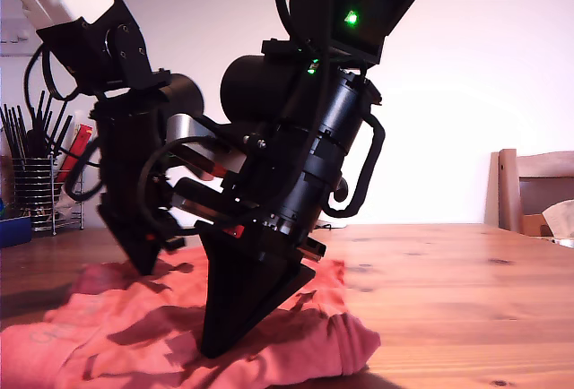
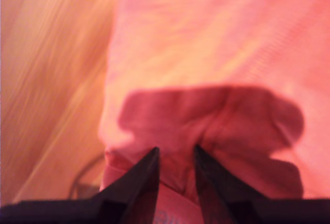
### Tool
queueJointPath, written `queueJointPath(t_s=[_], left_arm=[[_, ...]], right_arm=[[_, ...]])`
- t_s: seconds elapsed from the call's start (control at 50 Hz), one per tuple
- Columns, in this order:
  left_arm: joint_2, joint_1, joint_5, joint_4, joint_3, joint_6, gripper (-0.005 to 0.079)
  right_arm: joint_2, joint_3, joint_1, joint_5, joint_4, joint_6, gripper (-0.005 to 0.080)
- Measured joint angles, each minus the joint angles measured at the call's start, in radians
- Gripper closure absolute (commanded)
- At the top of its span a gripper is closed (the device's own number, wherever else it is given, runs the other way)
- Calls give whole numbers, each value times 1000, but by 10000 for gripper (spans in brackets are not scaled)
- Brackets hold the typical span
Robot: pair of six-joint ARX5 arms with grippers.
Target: Fold the underwear in front of you. After folding it, place it to the left side.
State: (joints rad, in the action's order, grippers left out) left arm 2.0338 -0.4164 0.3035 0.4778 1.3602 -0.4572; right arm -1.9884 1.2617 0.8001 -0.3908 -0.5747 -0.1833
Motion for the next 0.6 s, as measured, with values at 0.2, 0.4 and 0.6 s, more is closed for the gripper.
queueJointPath(t_s=[0.2,0.4,0.6], left_arm=[[4,2,-89,32,30,0,534],[4,-9,-130,85,81,0,501],[2,-9,-206,177,154,8,501]], right_arm=[[0,0,0,-3,6,0,763],[0,0,0,-1,25,0,763],[0,0,0,1,33,0,763]])
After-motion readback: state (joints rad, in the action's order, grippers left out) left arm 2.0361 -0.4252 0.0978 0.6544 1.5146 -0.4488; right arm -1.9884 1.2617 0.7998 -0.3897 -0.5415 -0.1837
